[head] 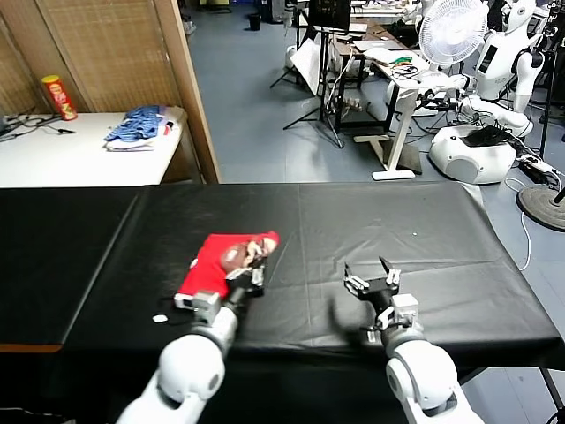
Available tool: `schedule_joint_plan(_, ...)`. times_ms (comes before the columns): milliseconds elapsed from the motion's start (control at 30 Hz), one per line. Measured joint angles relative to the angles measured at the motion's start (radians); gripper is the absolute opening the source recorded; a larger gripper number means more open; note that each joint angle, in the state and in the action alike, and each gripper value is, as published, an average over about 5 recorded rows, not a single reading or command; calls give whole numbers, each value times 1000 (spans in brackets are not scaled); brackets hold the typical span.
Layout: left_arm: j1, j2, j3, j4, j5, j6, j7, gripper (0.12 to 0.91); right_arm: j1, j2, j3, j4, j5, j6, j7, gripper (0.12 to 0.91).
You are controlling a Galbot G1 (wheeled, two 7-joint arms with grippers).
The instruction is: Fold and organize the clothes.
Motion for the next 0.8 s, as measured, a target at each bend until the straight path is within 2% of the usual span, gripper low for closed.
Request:
schedule_joint_plan(67, 0, -32, 16, 8, -1, 1, 13, 159, 0, -6, -12, 2, 12, -3, -6, 798)
schedule_joint_plan(200, 2, -73, 33, 14, -4, -13, 47, 294, -7, -27, -30, 12, 56, -22, -27, 798)
schedule_joint_plan(367, 1, -78, 35, 8, 2, -67, 108, 613, -7, -58, -55, 19, 138, -72, -78, 798)
schedule_joint_plan(467, 1, -63, 27, -7, -3, -120, 138, 745, 4, -62, -73, 12, 186, -97, -93, 798)
schedule_joint_plan(600, 7, -43, 10, -23, -5, -162, 140, 794, 34, -43, -104, -21, 258, -116, -65, 798)
schedule_joint_plan(800, 42, -15, -26, -40, 9, -185, 133, 798, 94, 6, -130, -98, 365, -117, 21, 798)
